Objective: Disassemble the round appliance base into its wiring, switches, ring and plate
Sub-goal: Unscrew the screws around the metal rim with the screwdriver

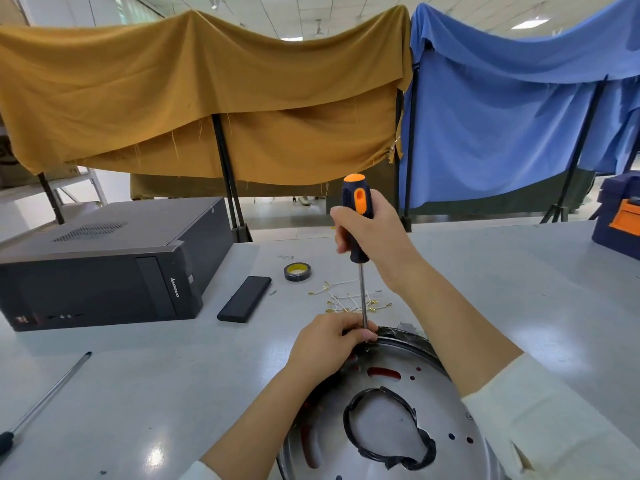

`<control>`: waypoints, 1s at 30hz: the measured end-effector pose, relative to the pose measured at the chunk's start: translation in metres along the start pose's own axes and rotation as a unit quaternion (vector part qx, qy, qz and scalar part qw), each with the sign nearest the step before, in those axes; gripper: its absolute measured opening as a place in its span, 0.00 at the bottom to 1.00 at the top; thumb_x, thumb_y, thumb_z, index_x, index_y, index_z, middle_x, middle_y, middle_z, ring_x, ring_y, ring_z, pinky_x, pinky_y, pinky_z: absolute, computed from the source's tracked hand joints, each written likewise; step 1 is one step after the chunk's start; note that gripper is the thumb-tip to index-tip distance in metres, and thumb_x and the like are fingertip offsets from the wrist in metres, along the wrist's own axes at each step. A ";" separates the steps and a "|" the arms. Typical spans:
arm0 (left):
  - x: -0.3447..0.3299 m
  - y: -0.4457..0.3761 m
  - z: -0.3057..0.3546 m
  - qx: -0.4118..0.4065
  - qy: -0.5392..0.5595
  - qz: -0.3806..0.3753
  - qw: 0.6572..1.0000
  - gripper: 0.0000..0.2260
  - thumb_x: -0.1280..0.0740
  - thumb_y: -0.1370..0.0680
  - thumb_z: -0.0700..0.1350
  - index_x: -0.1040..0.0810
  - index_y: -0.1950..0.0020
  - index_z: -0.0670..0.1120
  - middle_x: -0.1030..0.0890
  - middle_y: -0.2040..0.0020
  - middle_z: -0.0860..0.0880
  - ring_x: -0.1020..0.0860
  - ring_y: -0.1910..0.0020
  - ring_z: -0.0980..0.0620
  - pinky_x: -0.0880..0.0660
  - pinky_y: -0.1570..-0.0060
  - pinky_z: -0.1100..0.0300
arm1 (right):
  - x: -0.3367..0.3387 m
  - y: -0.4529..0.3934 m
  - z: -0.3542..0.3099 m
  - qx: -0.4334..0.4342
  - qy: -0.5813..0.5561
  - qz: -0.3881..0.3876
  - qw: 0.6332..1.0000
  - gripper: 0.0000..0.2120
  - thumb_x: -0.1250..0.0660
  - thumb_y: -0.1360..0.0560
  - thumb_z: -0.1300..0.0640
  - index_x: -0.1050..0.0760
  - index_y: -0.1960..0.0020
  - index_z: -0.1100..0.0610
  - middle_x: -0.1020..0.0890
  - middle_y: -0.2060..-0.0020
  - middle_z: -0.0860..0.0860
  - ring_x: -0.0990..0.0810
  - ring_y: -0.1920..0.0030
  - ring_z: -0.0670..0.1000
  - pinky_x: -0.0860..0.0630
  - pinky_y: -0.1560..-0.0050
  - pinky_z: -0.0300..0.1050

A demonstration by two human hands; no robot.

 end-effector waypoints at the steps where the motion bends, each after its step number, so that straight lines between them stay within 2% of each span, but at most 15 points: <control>1: 0.000 -0.001 0.000 0.002 0.001 0.003 1.000 0.06 0.36 0.27 0.55 0.22 0.55 0.67 0.18 0.56 0.66 0.21 0.52 0.64 0.25 0.46 0.56 | 0.004 0.002 0.000 0.012 0.044 0.066 0.997 0.08 0.33 0.27 0.58 0.32 0.53 0.57 0.26 0.66 0.52 0.28 0.70 0.48 0.28 0.70 0.38; 3: 0.000 -0.002 0.000 0.004 0.003 0.005 1.000 0.06 0.35 0.27 0.54 0.21 0.57 0.67 0.18 0.57 0.65 0.21 0.53 0.64 0.25 0.46 0.56 | 0.004 0.008 -0.003 0.050 0.086 0.132 0.986 0.08 0.33 0.27 0.56 0.32 0.54 0.53 0.28 0.66 0.48 0.31 0.69 0.44 0.30 0.72 0.34; 6: 0.001 -0.001 0.000 0.002 -0.003 0.004 1.000 0.06 0.34 0.28 0.55 0.21 0.57 0.69 0.19 0.57 0.67 0.20 0.57 0.64 0.24 0.48 0.57 | -0.002 0.008 -0.006 0.053 0.049 0.110 0.991 0.08 0.34 0.32 0.58 0.34 0.60 0.55 0.32 0.71 0.49 0.34 0.72 0.47 0.34 0.75 0.37; 8: 0.000 0.001 0.001 -0.003 -0.010 -0.005 1.000 0.06 0.35 0.27 0.56 0.22 0.56 0.70 0.19 0.57 0.68 0.20 0.57 0.64 0.24 0.48 0.58 | -0.006 0.004 -0.006 0.021 -0.008 0.024 0.999 0.07 0.35 0.34 0.59 0.34 0.62 0.56 0.33 0.73 0.51 0.36 0.74 0.49 0.38 0.75 0.40; 10: -0.001 0.003 0.002 -0.004 -0.013 -0.018 1.000 0.08 0.37 0.25 0.55 0.24 0.55 0.71 0.20 0.56 0.71 0.20 0.56 0.63 0.25 0.47 0.60 | -0.014 0.002 -0.006 -0.017 -0.109 -0.114 0.987 0.06 0.37 0.31 0.62 0.35 0.63 0.56 0.34 0.76 0.50 0.39 0.77 0.48 0.40 0.76 0.38; 11: -0.001 0.004 0.003 -0.002 -0.014 -0.021 1.000 0.09 0.38 0.24 0.54 0.24 0.54 0.72 0.21 0.56 0.72 0.20 0.56 0.63 0.26 0.47 0.61 | -0.014 0.002 -0.006 -0.026 -0.135 -0.147 0.980 0.06 0.38 0.30 0.62 0.34 0.63 0.55 0.34 0.76 0.50 0.39 0.78 0.48 0.40 0.76 0.38; 13: -0.001 0.003 0.003 0.000 -0.015 -0.020 1.000 0.10 0.39 0.23 0.53 0.24 0.54 0.71 0.21 0.56 0.72 0.21 0.55 0.64 0.26 0.46 0.61 | -0.007 0.000 -0.005 -0.011 -0.096 -0.102 0.990 0.06 0.36 0.28 0.62 0.34 0.59 0.56 0.32 0.74 0.51 0.36 0.76 0.49 0.35 0.74 0.41; 15: 0.000 0.002 0.003 0.003 -0.015 -0.012 1.000 0.10 0.39 0.24 0.53 0.24 0.55 0.70 0.20 0.57 0.71 0.21 0.54 0.65 0.26 0.46 0.60 | 0.005 0.002 -0.006 0.034 0.020 0.030 0.999 0.09 0.34 0.27 0.59 0.35 0.55 0.56 0.28 0.68 0.52 0.29 0.72 0.49 0.28 0.68 0.44; 17: 0.000 0.001 0.003 0.007 -0.009 -0.005 1.000 0.09 0.38 0.26 0.54 0.23 0.56 0.70 0.19 0.58 0.68 0.21 0.55 0.64 0.25 0.46 0.58 | 0.008 0.010 -0.008 0.083 0.079 0.140 0.984 0.10 0.33 0.26 0.56 0.36 0.55 0.51 0.28 0.65 0.49 0.29 0.71 0.40 0.29 0.69 0.34; 18: 0.000 0.000 0.002 0.009 -0.004 -0.004 1.000 0.08 0.38 0.27 0.55 0.23 0.57 0.70 0.19 0.58 0.67 0.20 0.55 0.63 0.25 0.46 0.57 | 0.006 0.013 -0.009 0.098 0.075 0.152 0.981 0.10 0.34 0.25 0.56 0.36 0.55 0.50 0.30 0.65 0.48 0.31 0.72 0.39 0.32 0.73 0.31; 22: 0.001 0.000 0.000 0.004 -0.002 0.006 1.000 0.07 0.35 0.28 0.55 0.21 0.58 0.69 0.18 0.58 0.64 0.19 0.57 0.62 0.24 0.47 0.57 | -0.002 0.008 -0.005 0.041 0.019 0.093 0.995 0.07 0.35 0.28 0.59 0.34 0.56 0.56 0.31 0.68 0.52 0.33 0.73 0.46 0.35 0.73 0.39; 25: 0.001 0.001 0.000 0.000 -0.018 -0.002 1.000 0.07 0.36 0.25 0.54 0.22 0.55 0.68 0.19 0.57 0.69 0.22 0.54 0.66 0.26 0.47 0.60 | -0.009 0.000 -0.006 -0.003 -0.109 -0.078 0.991 0.07 0.35 0.29 0.63 0.34 0.57 0.57 0.32 0.74 0.51 0.37 0.76 0.48 0.39 0.75 0.39; 26: 0.000 0.001 0.000 -0.001 -0.019 -0.006 1.000 0.07 0.37 0.24 0.53 0.22 0.54 0.67 0.20 0.56 0.70 0.22 0.53 0.67 0.27 0.47 0.62 | -0.010 0.000 -0.007 -0.009 -0.129 -0.104 0.986 0.08 0.35 0.28 0.63 0.35 0.56 0.57 0.32 0.74 0.50 0.36 0.76 0.48 0.38 0.76 0.39; 28: 0.000 0.002 0.001 -0.001 -0.015 -0.007 1.000 0.09 0.39 0.22 0.51 0.22 0.55 0.66 0.20 0.57 0.71 0.23 0.53 0.69 0.27 0.48 0.64 | -0.003 -0.002 -0.007 0.001 -0.083 -0.066 0.994 0.09 0.33 0.25 0.61 0.35 0.54 0.58 0.28 0.71 0.51 0.32 0.74 0.49 0.32 0.74 0.41; 30: 0.001 0.001 0.002 -0.001 -0.013 -0.002 1.000 0.10 0.38 0.22 0.50 0.22 0.56 0.65 0.20 0.58 0.70 0.23 0.54 0.69 0.27 0.51 0.65 | 0.006 0.000 -0.005 0.015 -0.005 0.029 0.999 0.12 0.31 0.26 0.54 0.33 0.51 0.56 0.25 0.65 0.51 0.26 0.68 0.48 0.23 0.66 0.42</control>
Point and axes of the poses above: each hand's wrist, its own y-axis away from the middle knuckle, its own x-axis out of the back of the hand, z = x × y, the point moved 6 cm from there along -y, towards the middle knuckle
